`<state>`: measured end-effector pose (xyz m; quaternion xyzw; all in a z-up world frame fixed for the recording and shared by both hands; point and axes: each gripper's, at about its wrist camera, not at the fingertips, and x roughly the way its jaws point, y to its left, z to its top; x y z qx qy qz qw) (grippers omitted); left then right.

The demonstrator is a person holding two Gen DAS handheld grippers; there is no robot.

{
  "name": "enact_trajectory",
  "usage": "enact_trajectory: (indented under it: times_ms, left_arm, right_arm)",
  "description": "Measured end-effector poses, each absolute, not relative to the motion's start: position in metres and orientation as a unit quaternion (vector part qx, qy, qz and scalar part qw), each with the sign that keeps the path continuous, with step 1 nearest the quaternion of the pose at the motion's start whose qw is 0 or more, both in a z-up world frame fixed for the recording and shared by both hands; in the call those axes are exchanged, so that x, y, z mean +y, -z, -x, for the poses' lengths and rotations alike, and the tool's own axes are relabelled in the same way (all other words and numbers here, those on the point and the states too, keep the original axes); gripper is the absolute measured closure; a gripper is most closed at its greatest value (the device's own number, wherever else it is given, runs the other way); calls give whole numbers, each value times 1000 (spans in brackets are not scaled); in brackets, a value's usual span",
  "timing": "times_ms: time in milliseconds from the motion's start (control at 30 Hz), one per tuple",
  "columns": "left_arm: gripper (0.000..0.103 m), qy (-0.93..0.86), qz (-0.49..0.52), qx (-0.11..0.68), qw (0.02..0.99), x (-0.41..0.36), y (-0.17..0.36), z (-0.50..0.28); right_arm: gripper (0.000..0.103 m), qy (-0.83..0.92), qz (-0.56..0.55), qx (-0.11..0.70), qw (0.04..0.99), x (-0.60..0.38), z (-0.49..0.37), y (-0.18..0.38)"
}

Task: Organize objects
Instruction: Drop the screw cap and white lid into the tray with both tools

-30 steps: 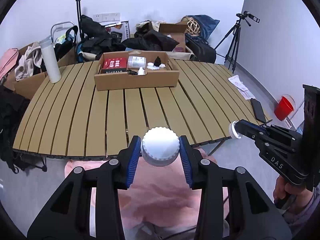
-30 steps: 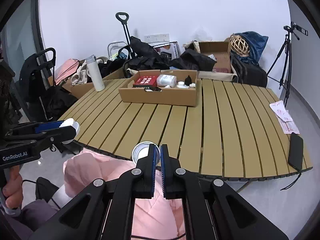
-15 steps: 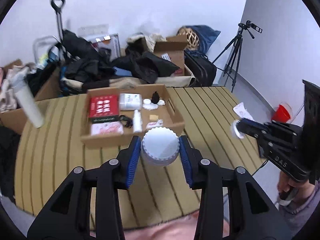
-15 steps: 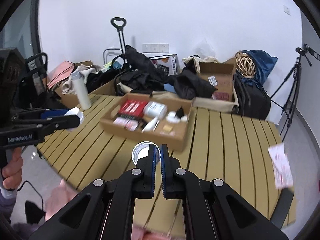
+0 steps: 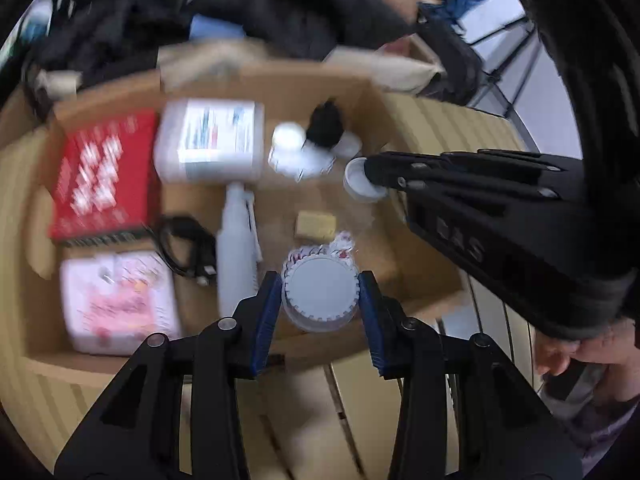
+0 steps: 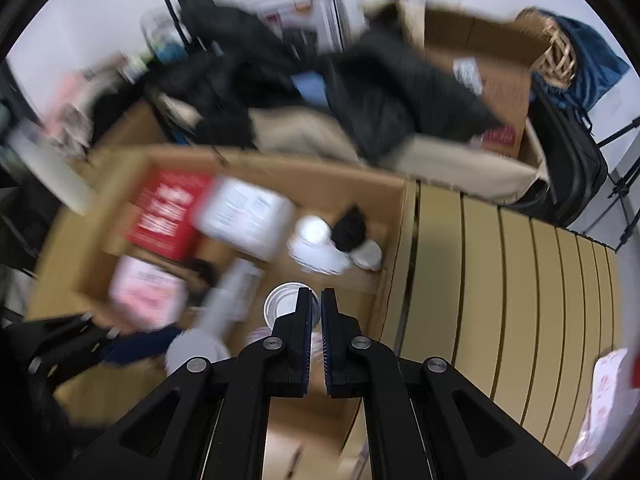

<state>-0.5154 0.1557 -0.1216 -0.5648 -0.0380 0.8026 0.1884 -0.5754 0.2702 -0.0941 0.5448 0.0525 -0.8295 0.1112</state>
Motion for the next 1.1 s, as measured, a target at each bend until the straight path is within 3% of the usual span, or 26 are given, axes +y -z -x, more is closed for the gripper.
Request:
enact_trajectory:
  times_ms: [133,200,267,300,433,467,500,600,667,800,1100]
  left_arm:
    - [66,-796,570,-64,192,154,144,522]
    - [45,-792,573,-70,202,154,143,522]
    - [37,-798,559,-82,209,148,134,518]
    - [36,-802,554,-81,206,145,128,515]
    - [34,-824,532,-43,191,134,94,497]
    - [27,-829,526,-33,186,131,84,492]
    - [17,-834,522,-21,175,123,74,492]
    - [8,-850,511,-2,129,95,39,483]
    - [7,-865,494,3,88,74,16,468]
    - [3,-876,480,24,38,39,-16,436]
    - [1,-899,436,27,33,29,-75,354]
  right_arm:
    - [98,818,-565,77,80,269,592,129]
    - [98,816,-566,73,92,265,591,132]
    - [96,815,-567,85,87,261,589,131]
    - [89,813,-569,79,89,261,589,129]
    - [37,820,-561,51,100,265,580,104]
    - [33,823,-558,58,90,265,575,96]
    - [32,828,-551,67,82,264,569,85]
    - [32,839,-534,74,76,267,545,47]
    - [32,847,-521,68,79,273,528,17]
    - [21,870,-486,52,72,282,477,-33]
    - [21,894,-441,12,78,281,377,-70]
